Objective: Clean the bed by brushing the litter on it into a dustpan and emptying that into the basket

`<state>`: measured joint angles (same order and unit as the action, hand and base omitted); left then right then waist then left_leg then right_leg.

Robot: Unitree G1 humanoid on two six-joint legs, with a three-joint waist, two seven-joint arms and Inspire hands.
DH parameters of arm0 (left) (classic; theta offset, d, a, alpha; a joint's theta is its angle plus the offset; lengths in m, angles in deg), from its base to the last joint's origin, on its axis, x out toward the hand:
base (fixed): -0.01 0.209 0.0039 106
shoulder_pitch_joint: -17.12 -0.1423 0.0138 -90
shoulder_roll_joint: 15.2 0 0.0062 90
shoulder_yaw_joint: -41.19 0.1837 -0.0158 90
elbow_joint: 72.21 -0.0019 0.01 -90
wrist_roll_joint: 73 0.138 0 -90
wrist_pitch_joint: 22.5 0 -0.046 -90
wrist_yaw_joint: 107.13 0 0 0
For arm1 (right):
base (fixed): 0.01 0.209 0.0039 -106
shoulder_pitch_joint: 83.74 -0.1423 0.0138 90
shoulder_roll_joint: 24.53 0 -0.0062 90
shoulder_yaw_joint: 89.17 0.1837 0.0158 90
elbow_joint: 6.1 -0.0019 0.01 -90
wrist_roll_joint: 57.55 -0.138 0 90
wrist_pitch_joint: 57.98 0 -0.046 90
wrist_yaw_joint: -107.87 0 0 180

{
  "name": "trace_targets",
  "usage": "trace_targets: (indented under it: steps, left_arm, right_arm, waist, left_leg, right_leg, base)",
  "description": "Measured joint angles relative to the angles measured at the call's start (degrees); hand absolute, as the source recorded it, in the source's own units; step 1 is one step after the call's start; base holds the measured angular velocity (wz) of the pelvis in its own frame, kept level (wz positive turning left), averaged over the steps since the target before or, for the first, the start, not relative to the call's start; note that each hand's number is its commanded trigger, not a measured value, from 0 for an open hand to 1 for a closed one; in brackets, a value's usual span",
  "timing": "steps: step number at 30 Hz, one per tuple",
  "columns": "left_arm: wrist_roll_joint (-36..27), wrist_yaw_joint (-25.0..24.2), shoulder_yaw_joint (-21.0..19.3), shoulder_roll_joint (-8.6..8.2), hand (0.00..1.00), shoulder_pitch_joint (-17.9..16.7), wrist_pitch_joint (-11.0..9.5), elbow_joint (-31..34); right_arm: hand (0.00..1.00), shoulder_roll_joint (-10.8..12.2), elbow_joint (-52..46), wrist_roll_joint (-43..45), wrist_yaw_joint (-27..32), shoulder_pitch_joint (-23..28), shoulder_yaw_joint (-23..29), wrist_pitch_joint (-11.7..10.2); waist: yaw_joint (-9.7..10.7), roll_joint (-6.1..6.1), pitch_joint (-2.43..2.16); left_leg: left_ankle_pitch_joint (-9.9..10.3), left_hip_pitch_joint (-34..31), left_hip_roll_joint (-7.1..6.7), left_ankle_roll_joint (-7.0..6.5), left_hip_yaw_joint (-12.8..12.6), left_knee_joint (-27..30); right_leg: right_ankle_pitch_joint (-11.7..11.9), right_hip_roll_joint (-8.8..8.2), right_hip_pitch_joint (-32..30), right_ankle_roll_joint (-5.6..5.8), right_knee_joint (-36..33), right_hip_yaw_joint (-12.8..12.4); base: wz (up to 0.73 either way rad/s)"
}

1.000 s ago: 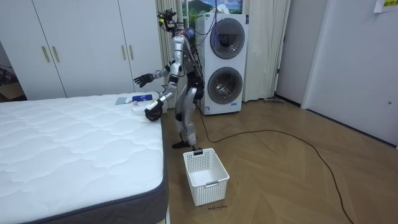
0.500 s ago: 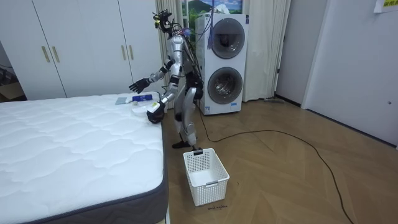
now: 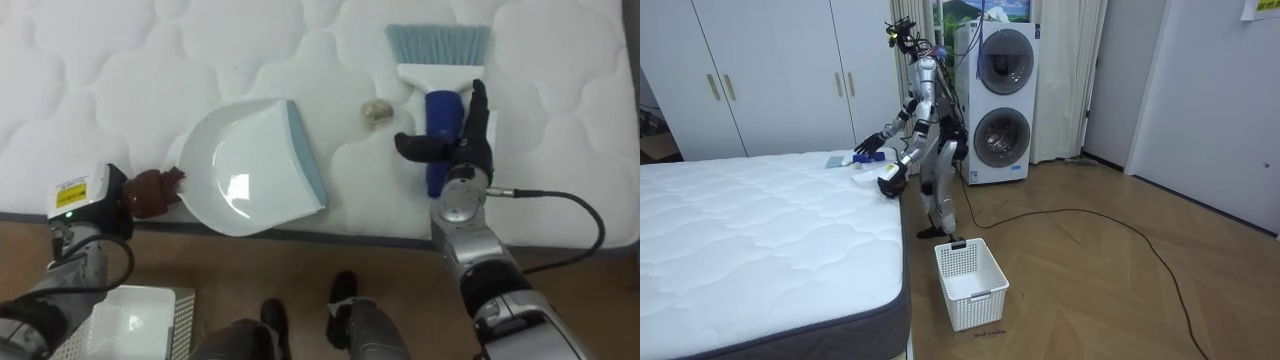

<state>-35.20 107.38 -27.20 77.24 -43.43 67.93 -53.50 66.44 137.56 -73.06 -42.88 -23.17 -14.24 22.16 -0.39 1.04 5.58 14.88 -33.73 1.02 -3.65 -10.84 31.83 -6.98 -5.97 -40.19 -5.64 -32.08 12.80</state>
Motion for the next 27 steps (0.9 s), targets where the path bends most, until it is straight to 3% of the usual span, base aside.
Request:
trace_targets:
  steps: [16, 19, 21, 22, 27]
  left_arm:
    - [0.0, -0.3, 0.1, 0.0, 1.0, 0.0, 0.5, 0.7]
    - [-0.1, -0.4, 0.4, -0.02, 1.0, 0.0, 0.7, 0.7]
    - [-0.1, -0.5, 0.6, -0.02, 1.0, 0.0, 0.9, 0.7]
    - [-0.1, -0.6, 0.6, -0.02, 1.0, 0.0, 1.0, 0.7]
    - [-0.1, -1.8, 0.6, -0.02, 1.0, 0.0, 1.9, 0.8]
  right_arm:
    - [0.0, -1.2, 6.3, 0.4, -7.1, -0.6, -1.9, -0.1]
    - [0.23, -1.2, 8.3, 1.1, -7.3, -0.6, -1.9, -0.4]
    - [0.89, -1.2, 9.3, 2.0, -7.3, -0.6, -1.9, -0.6]
    - [1.0, -1.2, 9.8, 2.5, -7.1, -0.7, -1.8, -0.5]
    - [1.0, -3.8, 12.2, 4.3, -6.0, -1.5, -1.5, -0.5]
  waist:
    - [-0.1, -0.35, -0.22]
    - [0.0, -0.99, -0.31]
    - [0.0, -1.17, -0.42]
    - [-0.1, -1.16, -0.42]
    - [-0.2, -1.17, -0.42]
  left_leg:
    - [0.0, 0.3, 0.05, 0.01, 0.2, 0.8]
    - [-0.1, 0.3, 0.1, 0.09, 0.8, 0.8]
    - [-0.1, 0.3, 0.01, 0.16, 1.5, 0.8]
    - [-0.1, 0.3, 0.01, 0.19, 1.7, 0.8]
    - [-0.1, 0.4, -0.01, 0.19, 2.0, 0.8]
  right_leg:
    - [0.1, -0.04, 0.6, -0.13, -0.4, 0.1]
    - [0.2, -0.06, 1.2, -0.21, 0.3, 0.9]
    - [0.2, -0.15, 1.6, -0.21, 0.4, 1.6]
    - [0.2, -0.15, 1.7, -0.22, 0.5, 1.8]
    - [0.1, -0.14, 2.0, -0.2, 0.7, 2.1]
  base:
    - [0.0]
    - [0.07]
    - [0.15]
    - [0.11]
    - [0.02]
